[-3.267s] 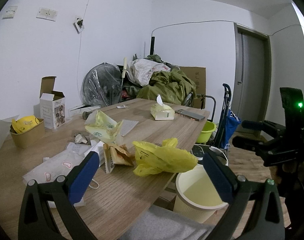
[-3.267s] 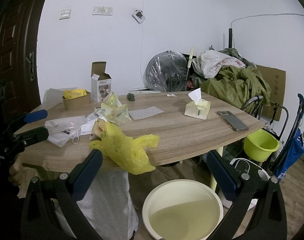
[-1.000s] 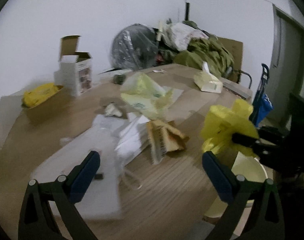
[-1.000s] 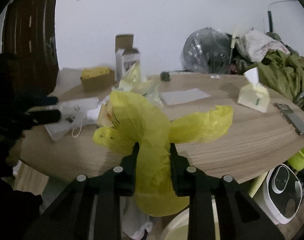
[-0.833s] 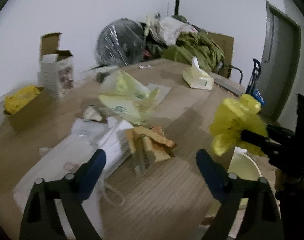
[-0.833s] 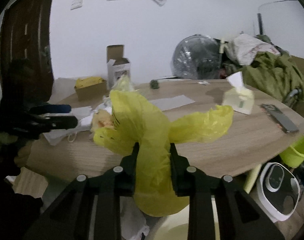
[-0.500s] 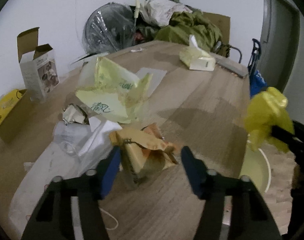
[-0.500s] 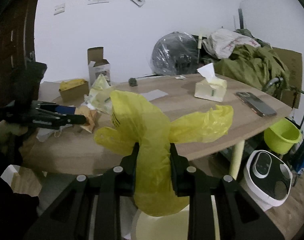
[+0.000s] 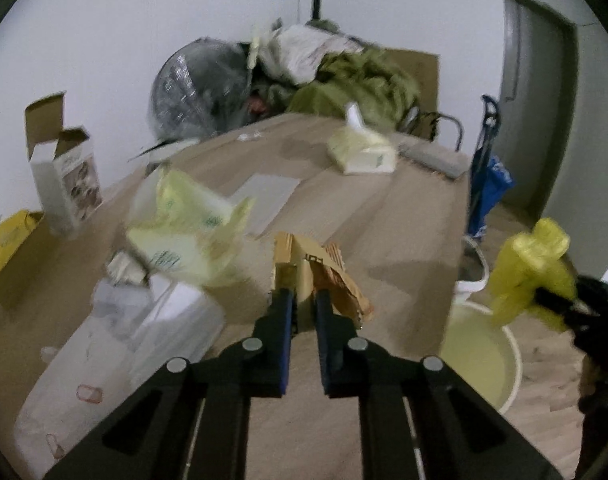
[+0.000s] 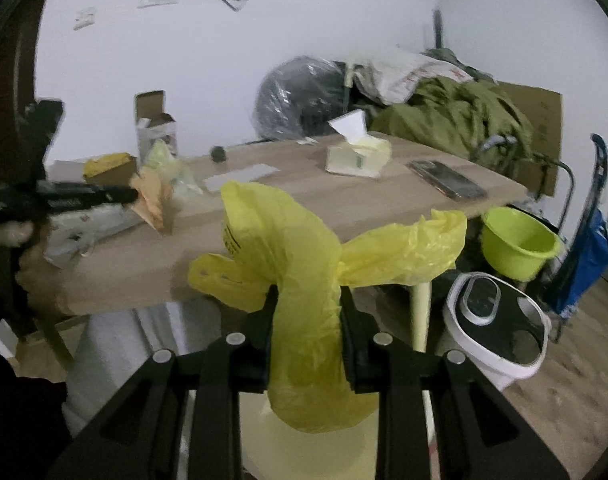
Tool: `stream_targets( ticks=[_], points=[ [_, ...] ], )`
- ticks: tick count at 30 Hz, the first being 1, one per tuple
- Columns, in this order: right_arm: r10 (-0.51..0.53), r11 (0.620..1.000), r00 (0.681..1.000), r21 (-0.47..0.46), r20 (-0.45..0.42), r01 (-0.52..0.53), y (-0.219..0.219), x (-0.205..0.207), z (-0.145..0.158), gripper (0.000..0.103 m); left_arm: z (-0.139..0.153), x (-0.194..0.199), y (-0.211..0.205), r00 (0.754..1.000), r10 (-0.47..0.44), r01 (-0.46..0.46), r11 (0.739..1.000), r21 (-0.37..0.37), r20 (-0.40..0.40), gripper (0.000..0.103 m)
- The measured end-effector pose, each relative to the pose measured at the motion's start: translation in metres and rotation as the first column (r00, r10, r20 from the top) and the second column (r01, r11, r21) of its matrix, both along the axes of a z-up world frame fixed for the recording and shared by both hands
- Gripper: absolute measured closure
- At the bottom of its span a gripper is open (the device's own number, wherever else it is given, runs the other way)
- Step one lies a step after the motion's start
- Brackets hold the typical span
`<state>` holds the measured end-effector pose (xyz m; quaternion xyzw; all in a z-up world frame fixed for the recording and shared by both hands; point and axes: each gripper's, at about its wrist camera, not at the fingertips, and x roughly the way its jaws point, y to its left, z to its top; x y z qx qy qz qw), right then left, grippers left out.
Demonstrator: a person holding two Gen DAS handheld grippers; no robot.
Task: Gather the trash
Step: 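Drop the yellow bag in the bucket with right gripper while left grasps brown wrapper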
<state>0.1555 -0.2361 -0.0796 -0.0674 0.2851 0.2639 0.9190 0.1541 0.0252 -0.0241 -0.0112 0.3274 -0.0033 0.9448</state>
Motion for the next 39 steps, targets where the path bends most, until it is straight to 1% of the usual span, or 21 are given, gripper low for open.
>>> stream_targets(
  ticks=[2, 4, 6, 8, 12, 18, 23, 30, 32, 35, 36, 37, 39],
  points=[
    [-0.026, 1.0, 1.0, -0.014, -0.017, 0.026, -0.005, -0.001, -0.004, 0.073, 0.008, -0.001, -0.011, 0.999, -0.034, 0.034, 0.999, -0.006, 0.025, 0.093],
    [-0.055, 0.998, 0.998, -0.031, -0.036, 0.054, -0.012, -0.002, -0.011, 0.065, 0.013, -0.002, -0.022, 0.997, -0.065, 0.065, 0.998, -0.004, 0.045, 0.093],
    [-0.078, 0.996, 0.996, -0.036, -0.052, 0.076, -0.017, -0.002, -0.015, 0.051, 0.017, -0.002, -0.034, 0.993, -0.101, 0.102, 0.995, -0.007, 0.061, 0.093],
    [-0.09, 0.995, 0.994, -0.038, -0.063, 0.087, -0.021, -0.001, -0.018, 0.046, 0.019, -0.002, -0.044, 0.989, -0.132, 0.133, 0.991, -0.01, 0.072, 0.094],
    [-0.098, 0.994, 0.991, -0.054, -0.091, 0.094, -0.026, 0.0, -0.026, 0.04, 0.02, 0.002, -0.063, 0.98, -0.185, 0.186, 0.982, -0.015, 0.074, 0.094],
    [-0.13, 0.991, 0.988, -0.044, -0.089, 0.126, -0.037, -0.002, -0.027, 0.039, 0.011, 0.008, -0.101, 0.954, -0.295, 0.297, 0.955, -0.02, 0.051, 0.094],
    [-0.192, 0.981, 0.978, -0.035, -0.082, 0.19, -0.057, -0.005, -0.026, 0.039, -0.005, 0.023, -0.129, 0.922, -0.388, 0.387, 0.92, -0.055, -0.009, 0.094],
    [-0.269, 0.963, 0.959, -0.032, -0.084, 0.267, -0.081, -0.011, -0.029, 0.039, -0.032, 0.043, -0.167, 0.872, -0.481, 0.473, 0.876, -0.095, -0.094, 0.094],
    [-0.282, 0.959, 0.955, -0.035, -0.086, 0.28, -0.084, -0.013, -0.029, 0.039, -0.041, 0.051, -0.176, 0.858, -0.499, 0.489, 0.866, -0.103, -0.122, 0.092],
    [-0.295, 0.955, 0.952, -0.045, -0.088, 0.292, -0.087, -0.016, -0.029, 0.039, -0.047, 0.055, -0.183, 0.848, -0.513, 0.501, 0.858, -0.114, -0.131, 0.087],
    [-0.297, 0.955, 0.951, -0.049, -0.088, 0.293, -0.087, -0.016, -0.029, 0.039, -0.048, 0.056, -0.183, 0.847, -0.515, 0.503, 0.857, -0.111, -0.132, 0.076],
    [-0.297, 0.954, 0.951, -0.051, -0.089, 0.294, -0.087, -0.016, -0.029, 0.039, -0.048, 0.057, -0.183, 0.846, -0.517, 0.505, 0.856, -0.112, -0.129, 0.063],
    [-0.298, 0.954, 0.95, -0.056, -0.088, 0.294, -0.086, -0.016, -0.028, 0.039, -0.046, 0.056, -0.179, 0.848, -0.517, 0.503, 0.854, -0.128, -0.114, 0.05]
  ],
)
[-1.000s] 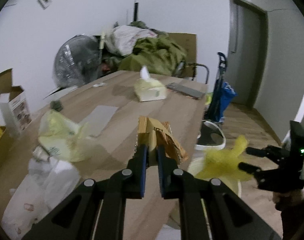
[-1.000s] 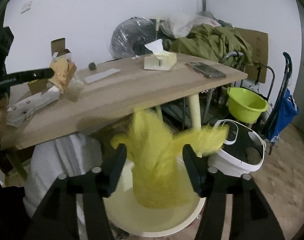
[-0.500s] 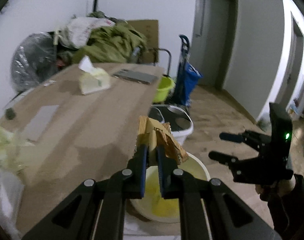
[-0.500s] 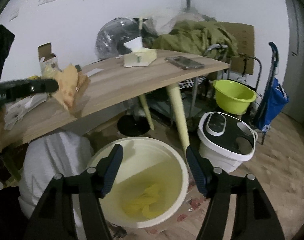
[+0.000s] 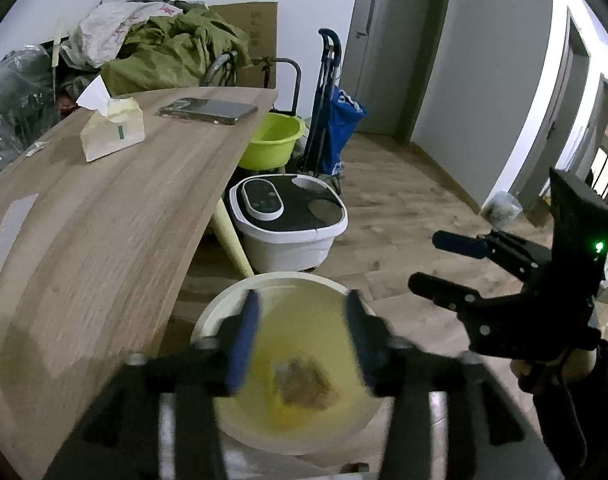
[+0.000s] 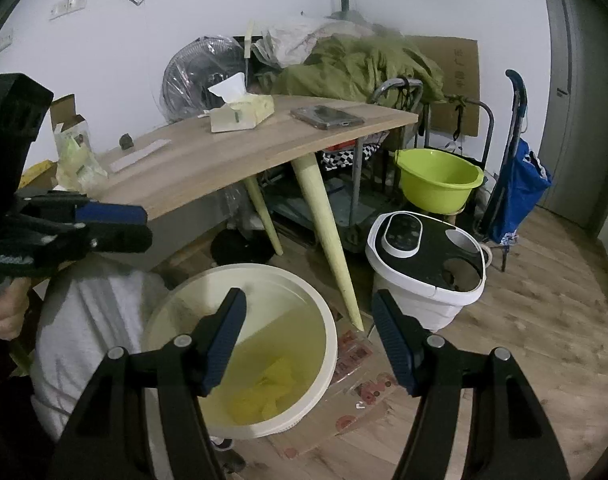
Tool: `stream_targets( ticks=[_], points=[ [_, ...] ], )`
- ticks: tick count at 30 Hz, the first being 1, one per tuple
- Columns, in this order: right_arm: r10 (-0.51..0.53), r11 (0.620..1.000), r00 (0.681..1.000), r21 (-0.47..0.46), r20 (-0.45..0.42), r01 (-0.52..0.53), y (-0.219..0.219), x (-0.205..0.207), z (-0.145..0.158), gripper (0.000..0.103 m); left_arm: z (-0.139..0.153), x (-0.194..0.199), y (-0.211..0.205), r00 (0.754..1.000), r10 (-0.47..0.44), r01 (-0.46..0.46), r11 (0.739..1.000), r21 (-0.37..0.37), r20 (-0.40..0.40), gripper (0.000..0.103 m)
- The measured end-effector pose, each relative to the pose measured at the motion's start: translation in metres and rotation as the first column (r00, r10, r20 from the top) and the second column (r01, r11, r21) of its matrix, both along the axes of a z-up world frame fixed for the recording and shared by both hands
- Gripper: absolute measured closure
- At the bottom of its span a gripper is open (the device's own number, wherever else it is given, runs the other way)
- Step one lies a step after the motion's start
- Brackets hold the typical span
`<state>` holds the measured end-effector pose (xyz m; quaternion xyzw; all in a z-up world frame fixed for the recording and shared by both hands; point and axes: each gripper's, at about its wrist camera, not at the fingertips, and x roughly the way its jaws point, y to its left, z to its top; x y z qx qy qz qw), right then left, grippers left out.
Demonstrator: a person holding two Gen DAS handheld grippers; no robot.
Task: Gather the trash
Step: 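Release the brown paper wrapper into the cream bucket with the left gripper, then reach the right gripper to the pale yellow-green bag and grasp it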
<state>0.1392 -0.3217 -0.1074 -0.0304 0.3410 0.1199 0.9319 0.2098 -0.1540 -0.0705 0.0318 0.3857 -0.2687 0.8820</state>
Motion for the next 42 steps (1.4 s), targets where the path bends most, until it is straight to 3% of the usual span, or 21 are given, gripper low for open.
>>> stream_targets(
  ticks=[11, 21, 30, 42],
  points=[
    [0.064, 0.998, 0.998, -0.019, 0.021, -0.064, 0.03, 0.003, 0.012, 0.039, 0.024, -0.018, 0.045, 0.993, 0.09, -0.085, 0.994, -0.062, 0.078, 0.043],
    [0.199, 0.98, 0.979, -0.039, 0.042, -0.197, 0.091, 0.018, 0.028, 0.039, 0.04, -0.045, 0.111, 0.961, 0.239, -0.225, 0.968, -0.108, 0.141, 0.04],
    [0.325, 0.945, 0.944, -0.046, 0.053, -0.323, 0.148, 0.029, 0.037, 0.039, 0.045, -0.074, 0.175, 0.904, 0.398, -0.38, 0.915, -0.132, 0.158, 0.039],
    [0.483, 0.876, 0.873, -0.041, 0.067, -0.481, 0.224, 0.044, 0.042, 0.039, 0.049, -0.112, 0.248, 0.791, 0.589, -0.571, 0.808, -0.142, 0.166, 0.038]
  ],
)
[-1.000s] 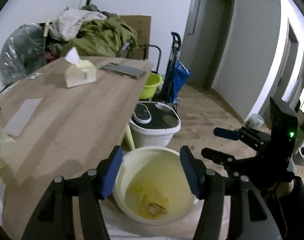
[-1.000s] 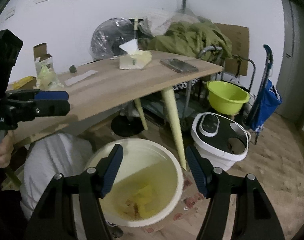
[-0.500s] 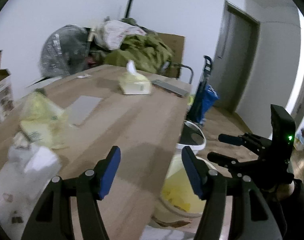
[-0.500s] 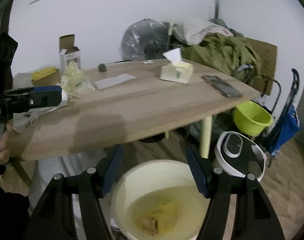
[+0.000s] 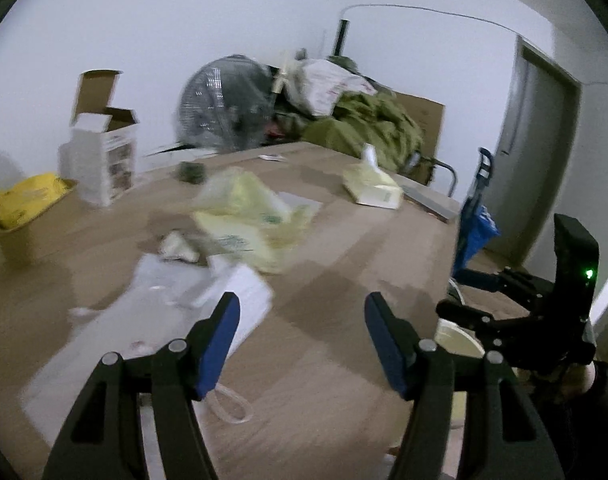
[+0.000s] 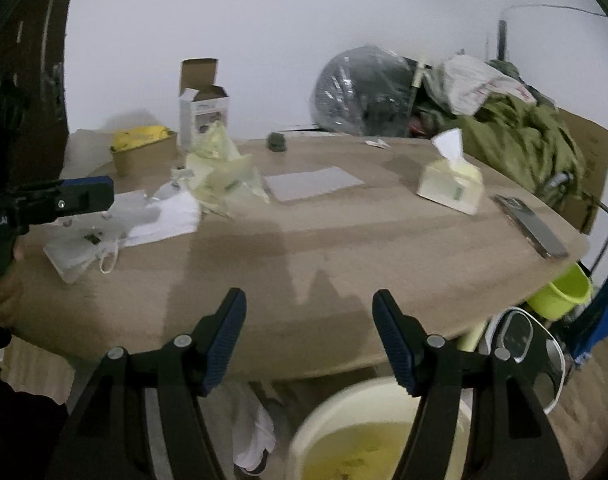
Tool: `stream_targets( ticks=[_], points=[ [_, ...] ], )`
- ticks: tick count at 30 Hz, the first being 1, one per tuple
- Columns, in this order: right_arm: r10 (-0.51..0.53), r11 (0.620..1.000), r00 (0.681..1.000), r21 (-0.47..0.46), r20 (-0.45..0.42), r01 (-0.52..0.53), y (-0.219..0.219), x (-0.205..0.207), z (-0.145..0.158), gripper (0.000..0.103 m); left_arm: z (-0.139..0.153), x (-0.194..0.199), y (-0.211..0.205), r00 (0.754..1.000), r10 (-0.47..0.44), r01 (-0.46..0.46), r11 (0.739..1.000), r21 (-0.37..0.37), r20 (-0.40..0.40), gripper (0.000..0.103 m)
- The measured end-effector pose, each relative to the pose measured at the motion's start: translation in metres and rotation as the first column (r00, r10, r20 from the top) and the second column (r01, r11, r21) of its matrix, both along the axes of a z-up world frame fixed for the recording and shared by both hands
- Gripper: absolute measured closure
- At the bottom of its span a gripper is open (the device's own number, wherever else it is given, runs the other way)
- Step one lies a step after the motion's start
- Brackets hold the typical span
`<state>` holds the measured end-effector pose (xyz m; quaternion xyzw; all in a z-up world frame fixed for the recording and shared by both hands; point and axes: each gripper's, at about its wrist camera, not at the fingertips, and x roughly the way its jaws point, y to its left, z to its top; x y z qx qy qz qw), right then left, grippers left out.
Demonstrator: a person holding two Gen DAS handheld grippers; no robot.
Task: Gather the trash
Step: 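Reach the right gripper to the pale yellow-green bag and grasp it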
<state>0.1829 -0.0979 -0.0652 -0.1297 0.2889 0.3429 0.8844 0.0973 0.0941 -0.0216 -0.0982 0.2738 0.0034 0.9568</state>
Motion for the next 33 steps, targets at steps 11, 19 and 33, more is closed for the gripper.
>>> stream_targets(
  ticks=[11, 19, 33],
  points=[
    [0.122, 0.992, 0.992, 0.023, 0.015, -0.123, 0.052, 0.01, 0.007, 0.039, -0.001, -0.035, 0.052, 0.983, 0.181, -0.181, 0.983, 0.004, 0.003, 0.037],
    [0.176, 0.983, 0.984, 0.039, 0.013, -0.177, 0.09, 0.03, 0.011, 0.039, -0.002, -0.058, 0.083, 0.954, 0.301, -0.301, 0.954, 0.005, -0.006, 0.036],
    [0.214, 0.977, 0.975, 0.033, -0.061, -0.212, 0.164, 0.072, 0.011, 0.026, -0.02, -0.082, 0.124, 0.905, 0.412, -0.418, 0.907, -0.048, -0.105, 0.028]
  ],
)
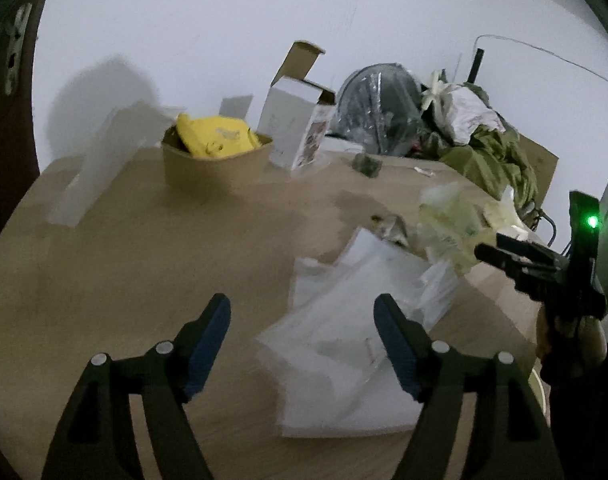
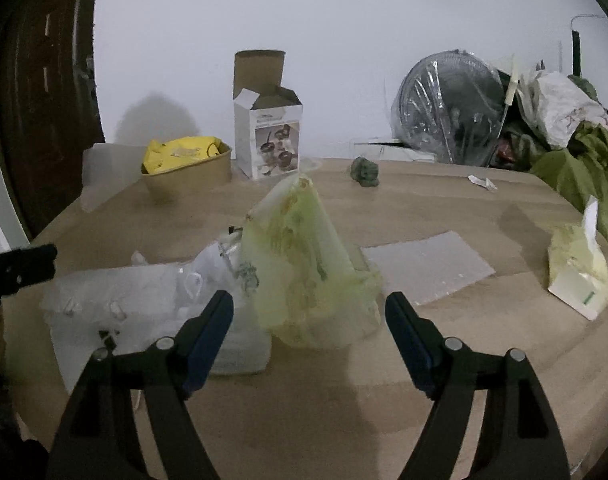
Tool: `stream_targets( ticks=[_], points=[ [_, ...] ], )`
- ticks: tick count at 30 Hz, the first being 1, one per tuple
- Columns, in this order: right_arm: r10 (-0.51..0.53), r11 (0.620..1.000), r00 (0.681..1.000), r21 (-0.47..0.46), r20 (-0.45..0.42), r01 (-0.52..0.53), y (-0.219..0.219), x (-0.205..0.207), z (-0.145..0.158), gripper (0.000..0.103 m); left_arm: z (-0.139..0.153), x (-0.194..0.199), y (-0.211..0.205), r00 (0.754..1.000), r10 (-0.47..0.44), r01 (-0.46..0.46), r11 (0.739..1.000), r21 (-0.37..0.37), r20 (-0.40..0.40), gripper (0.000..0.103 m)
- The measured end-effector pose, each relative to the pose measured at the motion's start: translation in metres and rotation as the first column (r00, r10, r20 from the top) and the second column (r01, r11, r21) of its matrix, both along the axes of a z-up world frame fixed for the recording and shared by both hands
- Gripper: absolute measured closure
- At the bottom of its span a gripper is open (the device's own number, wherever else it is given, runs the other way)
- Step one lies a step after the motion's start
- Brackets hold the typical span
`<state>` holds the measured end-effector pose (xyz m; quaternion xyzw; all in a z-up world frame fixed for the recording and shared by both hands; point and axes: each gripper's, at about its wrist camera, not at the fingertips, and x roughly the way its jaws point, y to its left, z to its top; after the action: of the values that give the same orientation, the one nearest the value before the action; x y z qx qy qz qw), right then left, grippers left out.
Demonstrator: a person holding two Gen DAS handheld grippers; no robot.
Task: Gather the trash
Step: 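Reach the right gripper to the pale yellow-green bag and grasp it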
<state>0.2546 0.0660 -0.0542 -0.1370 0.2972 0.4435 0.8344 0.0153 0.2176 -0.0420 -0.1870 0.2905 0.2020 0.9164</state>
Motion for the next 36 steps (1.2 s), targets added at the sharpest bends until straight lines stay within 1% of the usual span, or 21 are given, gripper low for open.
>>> stream_targets(
  ticks=[3, 5, 7, 11, 13, 14, 19, 21, 22, 24, 27, 33, 36],
  points=[
    [-0.007, 1.0, 0.999, 0.002, -0.04, 0.007, 0.008, 0.009, -0.004, 0.026, -0.007, 0.002, 0.006, 1.0, 0.006, -0.006, 0.999, -0.035, -0.025, 0.027],
    [-0.006, 1.0, 0.996, 0.005, -0.085, 0.006, 0.013, 0.015, -0.008, 0.026, -0.014, 0.005, 0.01, 0.999, 0.006, -0.01, 0.997, -0.071, -0.049, 0.027],
    [0.003, 1.0, 0.994, 0.008, -0.105, -0.002, 0.017, 0.016, -0.011, 0.026, -0.018, 0.008, 0.011, 0.998, -0.004, -0.002, 0.995, -0.101, -0.062, 0.027],
    [0.024, 1.0, 0.993, 0.018, -0.118, -0.022, 0.022, 0.016, -0.01, 0.027, -0.025, 0.013, 0.012, 0.997, -0.031, 0.021, 0.989, -0.144, -0.072, 0.027],
    [0.032, 0.999, 0.991, 0.027, -0.13, -0.029, 0.023, 0.017, -0.009, 0.032, -0.028, 0.015, 0.012, 0.996, -0.04, 0.027, 0.987, -0.158, -0.079, 0.027],
    [0.033, 0.999, 0.99, 0.024, -0.136, -0.03, 0.025, 0.018, -0.009, 0.035, -0.028, 0.016, 0.011, 0.996, -0.045, 0.031, 0.987, -0.157, -0.082, 0.027],
    [0.003, 1.0, 0.991, 0.026, -0.132, 0.0, 0.022, 0.025, -0.004, 0.035, -0.028, 0.017, 0.008, 0.993, -0.071, 0.056, 0.987, -0.153, -0.093, 0.027],
    [-0.017, 0.999, 0.989, 0.026, -0.147, 0.021, 0.022, 0.032, -0.003, 0.035, -0.029, 0.018, 0.005, 0.992, -0.079, 0.063, 0.986, -0.153, -0.098, 0.027],
    [-0.034, 0.999, 0.986, 0.027, -0.163, 0.039, 0.022, 0.038, -0.004, 0.034, -0.029, 0.019, 0.005, 0.992, -0.08, 0.064, 0.986, -0.153, -0.099, 0.027],
    [-0.05, 0.998, 0.979, 0.038, -0.196, 0.058, 0.021, 0.048, -0.007, 0.028, -0.029, 0.019, 0.002, 0.992, -0.078, 0.063, 0.987, -0.148, -0.101, 0.027],
    [-0.057, 0.997, 0.971, 0.043, -0.233, 0.069, 0.025, 0.061, -0.013, 0.025, -0.029, 0.02, -0.001, 0.992, -0.068, 0.053, 0.989, -0.138, -0.105, 0.027],
    [-0.057, 0.997, 0.958, 0.035, -0.28, 0.07, 0.037, 0.077, -0.027, 0.023, -0.032, 0.025, -0.001, 0.992, -0.059, 0.043, 0.989, -0.143, -0.108, 0.027],
    [-0.029, 0.998, 0.954, 0.038, -0.3, 0.042, 0.041, 0.079, -0.032, 0.023, -0.033, 0.026, -0.001, 0.993, -0.056, 0.04, 0.989, -0.145, -0.108, 0.027]
  ],
)
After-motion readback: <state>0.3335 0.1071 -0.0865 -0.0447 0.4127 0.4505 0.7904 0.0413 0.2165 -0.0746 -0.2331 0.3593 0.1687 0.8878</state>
